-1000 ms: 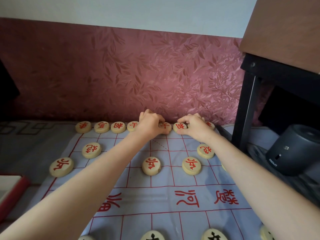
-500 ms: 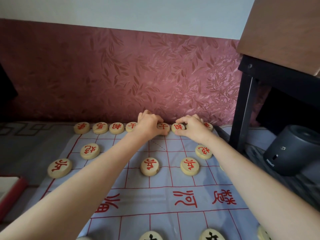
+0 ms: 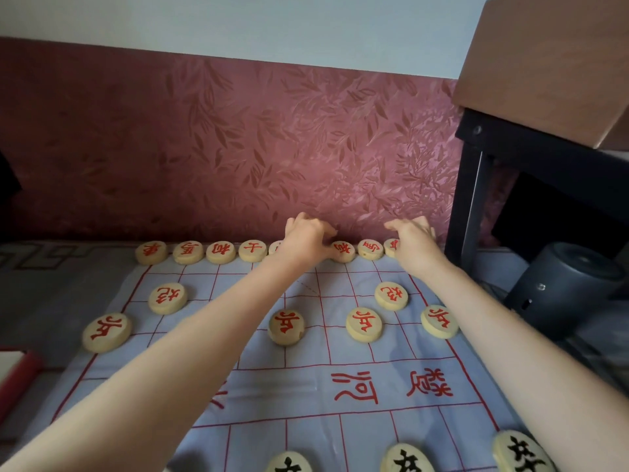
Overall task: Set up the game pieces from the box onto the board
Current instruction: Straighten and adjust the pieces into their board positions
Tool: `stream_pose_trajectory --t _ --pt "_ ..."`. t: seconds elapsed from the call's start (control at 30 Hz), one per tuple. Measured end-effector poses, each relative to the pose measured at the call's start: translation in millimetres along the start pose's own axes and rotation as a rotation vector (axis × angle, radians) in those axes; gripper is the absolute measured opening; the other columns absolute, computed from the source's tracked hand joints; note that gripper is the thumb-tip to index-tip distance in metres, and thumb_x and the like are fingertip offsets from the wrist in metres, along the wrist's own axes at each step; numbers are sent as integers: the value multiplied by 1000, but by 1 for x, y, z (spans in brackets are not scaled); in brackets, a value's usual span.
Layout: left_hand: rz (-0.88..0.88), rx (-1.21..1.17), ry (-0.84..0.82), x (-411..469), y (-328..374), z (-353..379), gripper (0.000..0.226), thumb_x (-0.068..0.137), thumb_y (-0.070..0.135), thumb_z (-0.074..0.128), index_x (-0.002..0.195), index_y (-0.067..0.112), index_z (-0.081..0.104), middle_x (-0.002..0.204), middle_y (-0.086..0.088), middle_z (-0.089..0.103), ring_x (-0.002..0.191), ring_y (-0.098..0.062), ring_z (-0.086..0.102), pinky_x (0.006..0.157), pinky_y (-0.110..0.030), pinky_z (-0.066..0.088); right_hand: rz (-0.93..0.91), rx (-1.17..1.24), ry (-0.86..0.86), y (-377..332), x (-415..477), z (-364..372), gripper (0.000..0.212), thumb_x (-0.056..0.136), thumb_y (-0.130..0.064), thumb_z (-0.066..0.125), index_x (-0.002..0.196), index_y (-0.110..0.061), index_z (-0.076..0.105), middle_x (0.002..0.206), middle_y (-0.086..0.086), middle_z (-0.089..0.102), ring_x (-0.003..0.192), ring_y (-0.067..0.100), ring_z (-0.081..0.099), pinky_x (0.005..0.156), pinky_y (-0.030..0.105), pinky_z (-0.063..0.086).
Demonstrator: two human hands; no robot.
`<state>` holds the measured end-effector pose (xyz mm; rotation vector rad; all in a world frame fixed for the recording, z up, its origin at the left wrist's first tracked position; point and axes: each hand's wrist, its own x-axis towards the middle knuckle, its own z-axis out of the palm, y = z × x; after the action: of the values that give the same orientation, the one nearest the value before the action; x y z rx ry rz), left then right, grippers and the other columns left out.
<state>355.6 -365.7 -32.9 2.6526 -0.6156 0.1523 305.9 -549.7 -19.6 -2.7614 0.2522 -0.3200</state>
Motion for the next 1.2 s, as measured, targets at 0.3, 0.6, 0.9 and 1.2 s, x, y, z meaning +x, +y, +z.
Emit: stream_pose_trajectory --t 0.3,0.6,0.9,1.2 --pt "49 27 -91 21 36 10 49 82 38 63 128 24 53 128 0 57 128 -30 30 105 -34 20 188 56 -28 5 5 13 39 95 -4 43 134 -8 47 131 20 47 126 33 33 102 36 34" --pt "102 -8 -142 29 38 20 54 83 37 63 134 27 47 135 -1 51 126 -30 31 103 -37 21 148 90 -146 18 12 15 54 93 -2 43 143 -21 37 144 15 35 131 34 35 110 35 30" --pt "157 2 -141 32 35 23 45 85 40 60 128 27 54 122 1 60 117 -25 36 99 -35 23 80 -44 -120 21 12 17 48 93 -1 42 138 -18 44 135 18 41 127 36 36 108 40 32" --pt "142 37 -56 36 39 35 47 78 50 63 119 28 58 122 -5 56 118 -27 33 98 -37 24 74 -229 -123 16 11 10 46 92 -30 55 131 -6 48 134 17 43 126 34 34 105 41 28"
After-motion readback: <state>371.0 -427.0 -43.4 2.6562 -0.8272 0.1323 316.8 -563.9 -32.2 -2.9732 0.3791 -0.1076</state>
